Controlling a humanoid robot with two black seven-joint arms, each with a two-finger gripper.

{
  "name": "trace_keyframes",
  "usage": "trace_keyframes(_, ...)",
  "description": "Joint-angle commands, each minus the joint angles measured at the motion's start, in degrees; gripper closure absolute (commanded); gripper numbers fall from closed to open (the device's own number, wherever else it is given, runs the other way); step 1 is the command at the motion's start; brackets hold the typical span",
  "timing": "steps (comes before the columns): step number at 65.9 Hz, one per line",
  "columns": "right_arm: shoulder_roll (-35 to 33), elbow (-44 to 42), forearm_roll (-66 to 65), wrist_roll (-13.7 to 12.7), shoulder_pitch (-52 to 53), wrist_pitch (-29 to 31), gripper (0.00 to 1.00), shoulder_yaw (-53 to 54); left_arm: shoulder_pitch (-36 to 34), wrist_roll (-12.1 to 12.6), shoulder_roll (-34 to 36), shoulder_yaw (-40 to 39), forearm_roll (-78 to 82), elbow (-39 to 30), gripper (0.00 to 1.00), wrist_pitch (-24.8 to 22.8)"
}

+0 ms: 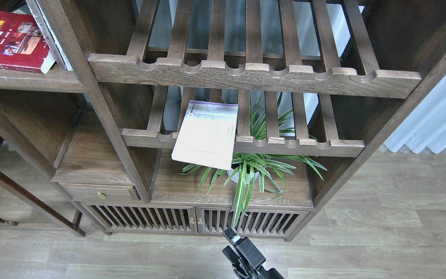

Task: Organize books on shelf
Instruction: 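Withdraw the left arm and bring the right gripper up toward the shelf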

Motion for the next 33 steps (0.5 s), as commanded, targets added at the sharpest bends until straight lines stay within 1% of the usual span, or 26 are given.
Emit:
trace_keyframes(1, 0.00, -0.20, 0.01, 0.09, 1.39, 0.00, 0.01, 0.01, 3.42, 0.21, -3.75, 0.68, 0.13, 0.72, 0.35, 0.00)
trace_keyframes(7, 0.00, -0.38, 0.01, 0.18, 2.62, 0.00, 0.01, 0.19, 5.80, 0.21, -5.42, 0.86, 0.48, 0.89, 0.31, 0.00)
trace_keyframes(11, 0.00, -0.99, 0.01, 0.79, 3.85, 0.00, 0.01, 0.19, 7.64, 0.30, -6.21, 1.03, 0.57, 1.51, 0.27, 0.00)
trace_keyframes(17, 0.00, -3.10, 0.01, 1.76, 6.48, 0.00, 0.01, 0.10, 9.23, 0.21, -7.18, 1.21, 0.57, 3.00, 0.19, 0.00)
trace_keyframes(24, 0.00, -4.86, -0.08, 1.94, 9.38, 0.00, 0.01, 0.10, 9.75, 0.12, -7.79, 1.21, 0.57, 5.02, 0.11, 0.00)
trace_keyframes(28, 0.00, -5.21, -0.08, 1.94, 10.35, 0.00, 0.01, 0.10, 10.11, 0.12, -8.32, 1.30, 0.57, 5.38, 0.10, 0.00)
trace_keyframes(33, 0.00, -5.30, -0.08, 1.85, 12.02, 0.00, 0.01, -0.34, 11.16, 0.21, -11.22, 2.70, 0.66, 5.38, 0.08, 0.00)
